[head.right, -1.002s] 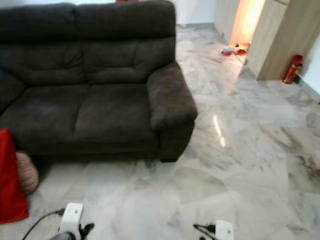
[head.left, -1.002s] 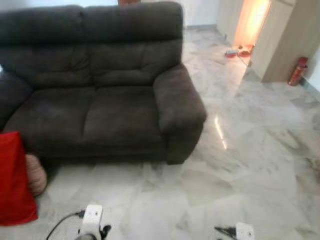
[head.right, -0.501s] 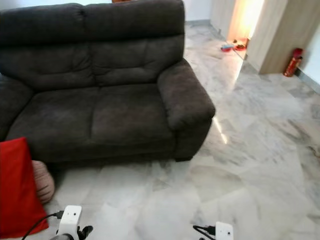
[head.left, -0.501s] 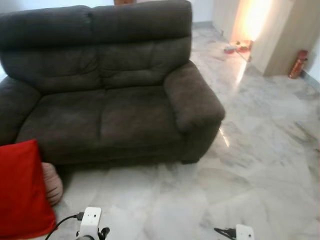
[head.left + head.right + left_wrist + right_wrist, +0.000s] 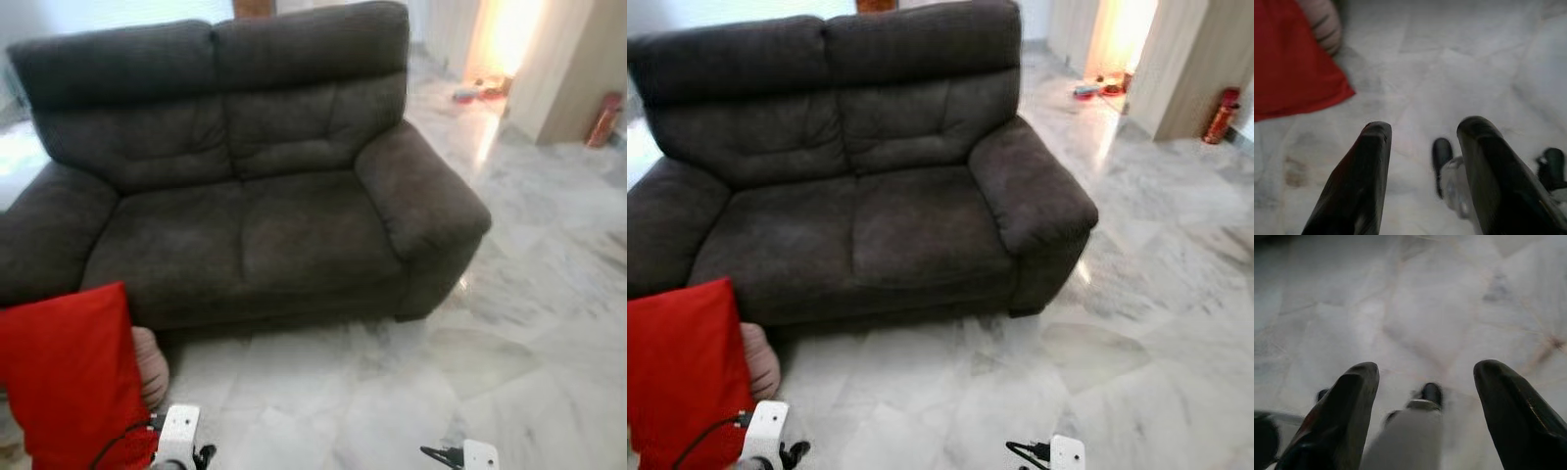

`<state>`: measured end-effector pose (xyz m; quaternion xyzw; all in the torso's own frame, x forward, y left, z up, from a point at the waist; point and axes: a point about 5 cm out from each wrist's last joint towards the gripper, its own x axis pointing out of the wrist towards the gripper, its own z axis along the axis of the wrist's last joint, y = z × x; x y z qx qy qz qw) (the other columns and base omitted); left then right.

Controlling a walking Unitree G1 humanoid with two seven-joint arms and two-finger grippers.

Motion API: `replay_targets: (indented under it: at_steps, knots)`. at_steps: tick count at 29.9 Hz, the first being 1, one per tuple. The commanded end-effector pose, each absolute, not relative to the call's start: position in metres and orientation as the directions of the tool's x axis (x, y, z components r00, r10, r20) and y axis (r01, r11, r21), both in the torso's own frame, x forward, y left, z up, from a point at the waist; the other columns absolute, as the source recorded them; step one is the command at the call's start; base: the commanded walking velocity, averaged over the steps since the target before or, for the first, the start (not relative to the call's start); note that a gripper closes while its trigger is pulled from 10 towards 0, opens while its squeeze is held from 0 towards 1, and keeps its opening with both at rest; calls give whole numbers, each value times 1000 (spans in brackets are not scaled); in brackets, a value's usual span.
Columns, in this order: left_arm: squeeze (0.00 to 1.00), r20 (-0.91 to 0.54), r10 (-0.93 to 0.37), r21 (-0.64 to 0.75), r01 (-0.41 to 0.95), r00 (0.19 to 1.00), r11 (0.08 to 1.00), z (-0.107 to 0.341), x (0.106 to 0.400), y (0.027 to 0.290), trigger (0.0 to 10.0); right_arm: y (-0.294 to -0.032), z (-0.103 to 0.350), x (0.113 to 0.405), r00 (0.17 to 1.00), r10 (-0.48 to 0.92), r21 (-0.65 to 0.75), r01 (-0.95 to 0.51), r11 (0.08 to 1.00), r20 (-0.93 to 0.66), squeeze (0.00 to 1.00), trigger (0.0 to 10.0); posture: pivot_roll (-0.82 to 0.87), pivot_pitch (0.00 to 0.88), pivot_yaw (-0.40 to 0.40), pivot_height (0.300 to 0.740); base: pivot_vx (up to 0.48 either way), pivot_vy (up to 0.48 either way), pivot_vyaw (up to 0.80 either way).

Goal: Move the pillow to the sofa from floor

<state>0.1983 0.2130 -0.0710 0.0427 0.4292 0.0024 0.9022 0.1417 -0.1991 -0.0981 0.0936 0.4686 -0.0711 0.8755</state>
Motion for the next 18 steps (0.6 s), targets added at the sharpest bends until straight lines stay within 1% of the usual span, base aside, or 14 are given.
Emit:
replay_targets:
  at_steps: [1,8,18]
  knots:
    - [0,-798,57,108,49,600,993,-75,189,220,10000,-193,-98,145,561,-22,117,210,971,-827,0,10000,10,0,41,740,0,461,0]
    - [0,-790,65,110,36,609,993,-74,191,221,10000,-192,-97,146,561,-19,117,206,972,-828,0,10000,38,0,36,740,0,465,0]
    - [0,-795,72,109,26,603,994,-75,189,221,10000,-192,-98,146,560,-17,116,201,973,-829,0,10000,48,2,22,740,0,464,0]
